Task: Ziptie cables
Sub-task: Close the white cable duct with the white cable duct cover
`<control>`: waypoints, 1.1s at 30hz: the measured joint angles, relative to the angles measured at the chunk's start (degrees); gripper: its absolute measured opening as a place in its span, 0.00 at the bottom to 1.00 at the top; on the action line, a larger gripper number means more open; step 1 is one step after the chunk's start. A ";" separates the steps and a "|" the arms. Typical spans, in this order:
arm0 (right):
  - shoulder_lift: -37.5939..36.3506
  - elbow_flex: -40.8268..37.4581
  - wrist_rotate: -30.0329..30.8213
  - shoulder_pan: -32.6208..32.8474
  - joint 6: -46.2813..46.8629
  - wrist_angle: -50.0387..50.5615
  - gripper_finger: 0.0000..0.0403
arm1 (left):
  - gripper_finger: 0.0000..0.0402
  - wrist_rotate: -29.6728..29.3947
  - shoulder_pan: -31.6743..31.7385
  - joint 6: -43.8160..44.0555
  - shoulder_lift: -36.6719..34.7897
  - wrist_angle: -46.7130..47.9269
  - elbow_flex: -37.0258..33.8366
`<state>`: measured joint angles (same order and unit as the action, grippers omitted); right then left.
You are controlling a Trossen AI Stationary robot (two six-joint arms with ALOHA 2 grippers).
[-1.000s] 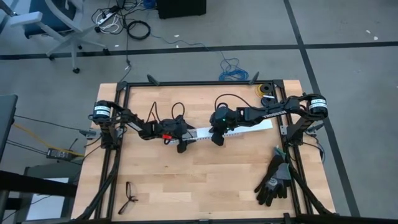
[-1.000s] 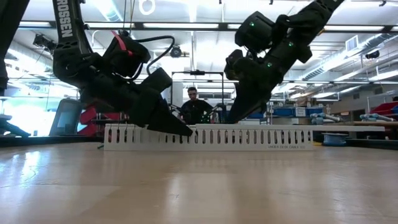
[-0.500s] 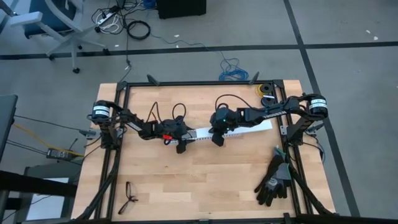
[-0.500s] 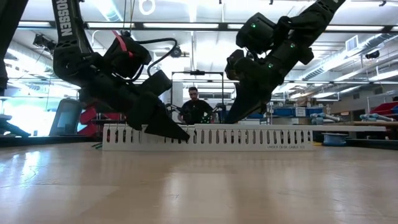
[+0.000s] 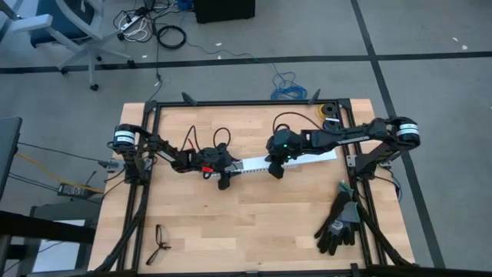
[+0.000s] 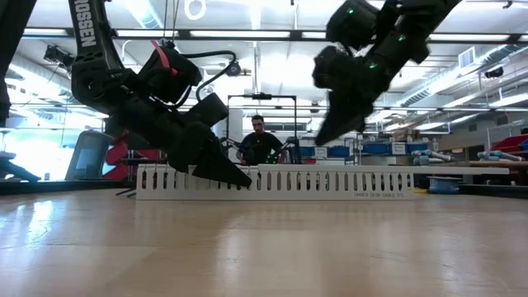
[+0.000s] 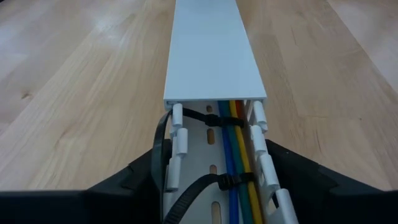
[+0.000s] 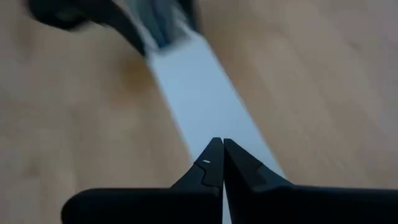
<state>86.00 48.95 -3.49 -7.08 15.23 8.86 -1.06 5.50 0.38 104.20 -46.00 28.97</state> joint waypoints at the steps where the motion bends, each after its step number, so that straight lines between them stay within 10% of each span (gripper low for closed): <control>1: -1.10 0.00 1.57 0.03 0.49 2.77 0.00 | 0.60 0.00 0.00 0.00 0.02 -0.02 -0.02; 7: -3.95 -1.18 6.55 -0.42 6.81 16.72 0.00 | 0.60 0.00 0.00 -0.04 0.07 -0.19 -0.07; 15: 8.52 -1.28 -0.41 -0.63 5.88 -4.83 0.00 | 0.60 -0.13 0.00 -0.02 0.13 -1.05 -0.26; 33: 12.80 2.21 -1.02 -0.52 2.55 -5.75 0.00 | 0.73 2.04 0.04 0.04 -1.69 1.28 -0.18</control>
<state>98.81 51.16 -4.52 -7.60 17.78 3.11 0.98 5.54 0.43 102.51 -44.72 28.79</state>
